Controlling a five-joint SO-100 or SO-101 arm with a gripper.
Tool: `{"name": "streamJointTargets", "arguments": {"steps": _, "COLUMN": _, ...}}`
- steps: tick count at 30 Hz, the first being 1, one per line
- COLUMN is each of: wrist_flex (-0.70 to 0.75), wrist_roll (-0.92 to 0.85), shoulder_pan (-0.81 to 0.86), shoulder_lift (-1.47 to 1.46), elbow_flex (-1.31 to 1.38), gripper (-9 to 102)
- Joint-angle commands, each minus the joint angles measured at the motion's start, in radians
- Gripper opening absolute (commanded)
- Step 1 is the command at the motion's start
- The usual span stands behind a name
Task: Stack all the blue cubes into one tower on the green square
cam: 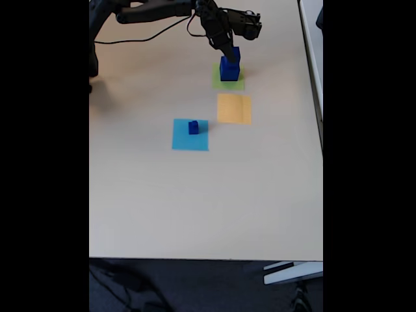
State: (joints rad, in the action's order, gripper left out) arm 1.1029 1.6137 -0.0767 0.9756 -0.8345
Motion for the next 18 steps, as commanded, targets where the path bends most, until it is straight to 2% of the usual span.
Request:
{"name": "streamJointTargets", "arguments": {"steps": 1, "wrist_flex": 0.002, "wrist_roll": 0.011, "shoulder_pan": 0.012, "shoulder_lift": 0.014, "elbow_flex": 0.071, "gripper": 18}}
{"name": "streamJointTargets", "arguments": {"steps": 18, "wrist_flex": -0.006, "wrist_roll": 0.025, "shoulder_pan": 0.005, "shoulder_lift": 0.0, "elbow_flex": 0.074, "gripper": 18}}
